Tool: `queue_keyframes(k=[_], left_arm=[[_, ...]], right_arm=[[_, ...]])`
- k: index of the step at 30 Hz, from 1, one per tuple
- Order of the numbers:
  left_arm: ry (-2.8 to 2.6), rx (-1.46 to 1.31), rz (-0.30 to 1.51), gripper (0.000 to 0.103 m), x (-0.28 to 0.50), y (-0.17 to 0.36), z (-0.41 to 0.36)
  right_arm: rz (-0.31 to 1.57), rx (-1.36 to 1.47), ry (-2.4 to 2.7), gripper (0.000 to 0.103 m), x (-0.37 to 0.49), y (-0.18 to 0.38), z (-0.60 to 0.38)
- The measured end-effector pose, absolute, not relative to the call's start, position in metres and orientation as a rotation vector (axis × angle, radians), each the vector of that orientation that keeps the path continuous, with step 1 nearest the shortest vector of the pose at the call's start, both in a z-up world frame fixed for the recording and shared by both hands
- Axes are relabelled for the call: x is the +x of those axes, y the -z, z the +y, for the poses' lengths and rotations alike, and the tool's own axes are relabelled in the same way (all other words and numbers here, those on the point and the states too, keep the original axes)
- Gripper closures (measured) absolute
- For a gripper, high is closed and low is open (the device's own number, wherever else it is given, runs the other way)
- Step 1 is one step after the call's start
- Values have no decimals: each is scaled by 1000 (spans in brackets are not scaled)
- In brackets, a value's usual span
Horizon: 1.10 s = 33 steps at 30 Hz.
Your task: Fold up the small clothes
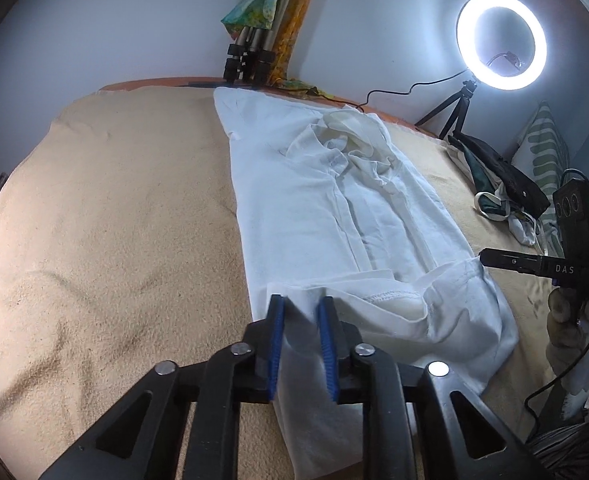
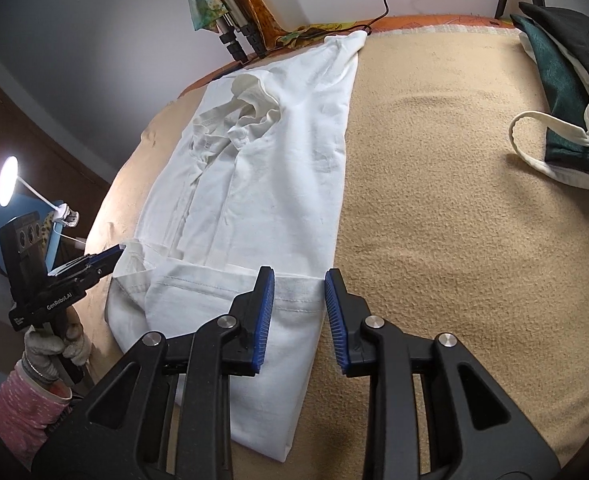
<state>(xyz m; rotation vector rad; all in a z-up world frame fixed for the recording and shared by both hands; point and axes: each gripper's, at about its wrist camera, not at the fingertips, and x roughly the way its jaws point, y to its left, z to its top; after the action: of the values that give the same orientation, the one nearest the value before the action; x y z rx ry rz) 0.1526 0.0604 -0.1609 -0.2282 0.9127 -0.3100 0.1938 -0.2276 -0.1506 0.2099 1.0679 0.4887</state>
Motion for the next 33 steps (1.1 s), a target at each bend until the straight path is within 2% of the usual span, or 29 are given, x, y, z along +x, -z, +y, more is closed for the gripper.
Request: queue_keyframes(k=[1,2,3,9,11,13,14,15,16,19,23,29,31,33], left_arm=[[308,-229,911,95,153,161,61],[307,-231,907,96,152,160,62],[306,-231,904,101,152,160,62],[257,-260,879,101,152,156,73],[265,-274,910,101,157,163,75],[253,-266,921,96,158,167,74],[242,-254,919,91,157,167,73],[232,-245,917,81,156,167,73],[217,-238,910,76,156,165,74],[204,-252,894,75,157,160,81],[176,-273,870,73,163,150,95],[163,-296,840,67,187,134,108],[167,-288,834,59,199,128,110],[171,-284,836,54,214,125,111]], right_arm=[[1063,201,-489,80,193,150,-227],[1063,193,-490,92,194,150,-226],[1063,184,-489,94,193,150,-224],[992,133,-434,99,192,138,-224],[984,141,-421,99,195,139,-226],[993,145,-428,99,197,141,-225],[1000,135,-422,99,198,143,-224],[1006,132,-417,99,198,144,-224],[1006,137,-414,99,199,144,-225],[1003,147,-391,93,200,141,-233],[986,183,-385,78,203,135,-244],[968,205,-398,77,217,127,-249],[969,215,-406,77,227,126,-249],[967,219,-406,77,239,127,-248]])
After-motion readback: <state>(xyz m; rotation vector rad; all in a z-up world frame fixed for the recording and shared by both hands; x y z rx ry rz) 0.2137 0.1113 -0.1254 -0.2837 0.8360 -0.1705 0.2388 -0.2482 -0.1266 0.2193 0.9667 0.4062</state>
